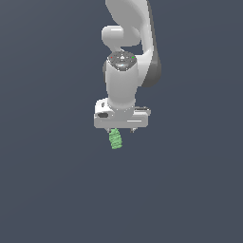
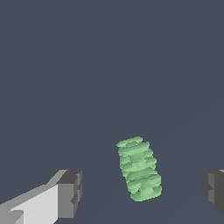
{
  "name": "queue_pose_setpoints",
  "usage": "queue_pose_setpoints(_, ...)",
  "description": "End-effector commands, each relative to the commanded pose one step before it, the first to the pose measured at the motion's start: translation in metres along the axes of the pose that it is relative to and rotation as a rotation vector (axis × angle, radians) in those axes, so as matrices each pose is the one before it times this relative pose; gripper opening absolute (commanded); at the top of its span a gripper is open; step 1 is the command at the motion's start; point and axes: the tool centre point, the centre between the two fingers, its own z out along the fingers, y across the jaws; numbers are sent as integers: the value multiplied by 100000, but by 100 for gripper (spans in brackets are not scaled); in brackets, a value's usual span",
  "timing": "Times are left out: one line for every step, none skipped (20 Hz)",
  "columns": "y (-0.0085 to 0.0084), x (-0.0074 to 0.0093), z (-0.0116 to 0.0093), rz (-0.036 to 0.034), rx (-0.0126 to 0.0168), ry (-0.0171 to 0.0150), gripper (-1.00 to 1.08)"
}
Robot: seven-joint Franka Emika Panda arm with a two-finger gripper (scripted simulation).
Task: Pick up the object and move it to a goal position.
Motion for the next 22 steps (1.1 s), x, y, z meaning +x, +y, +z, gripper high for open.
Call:
queue_pose_setpoints(57, -63, 135, -390, 16, -48, 100)
queue_pose_setpoints(44, -57, 114, -388, 21, -36, 100)
queue_pose_setpoints(59, -78, 150, -489, 27, -61, 100)
queue_pose_setpoints(67, -98, 186, -603, 35, -84, 100)
queue_pose_setpoints(80, -118, 220, -706, 42, -103, 100)
queue_pose_setpoints(92, -138, 252, -805, 50, -119, 100)
queue_pose_setpoints(100, -156, 281, -906, 57, -131, 100)
queue_pose_setpoints(109, -176, 311, -1014, 65, -139, 100)
queue_pose_setpoints(118, -197, 341, -1121, 74, -148, 100)
queue_pose_setpoints(125, -220, 371, -1226, 84, -161, 100)
queue_pose_setpoints(132, -245, 403, -1333, 95, -177, 100)
queue_pose_setpoints(138, -271, 434, -1439, 107, -190, 100)
queue_pose_setpoints(142, -297, 463, -1548, 119, -201, 100)
queue_pose_setpoints(143, -324, 491, -1654, 132, -211, 100)
queue_pose_setpoints(132, -323, 475, -1609, 133, -203, 100)
queue_pose_setpoints(116, -306, 439, -1498, 128, -186, 100)
queue_pose_setpoints(101, -289, 404, -1386, 122, -170, 100)
queue_pose_setpoints(87, -270, 369, -1274, 115, -154, 100)
queue_pose_setpoints(75, -249, 335, -1163, 107, -139, 100)
queue_pose_setpoints(64, -228, 301, -1051, 99, -124, 100)
queue_pose_setpoints(54, -206, 268, -940, 90, -109, 100)
queue_pose_setpoints(44, -183, 236, -831, 81, -96, 100)
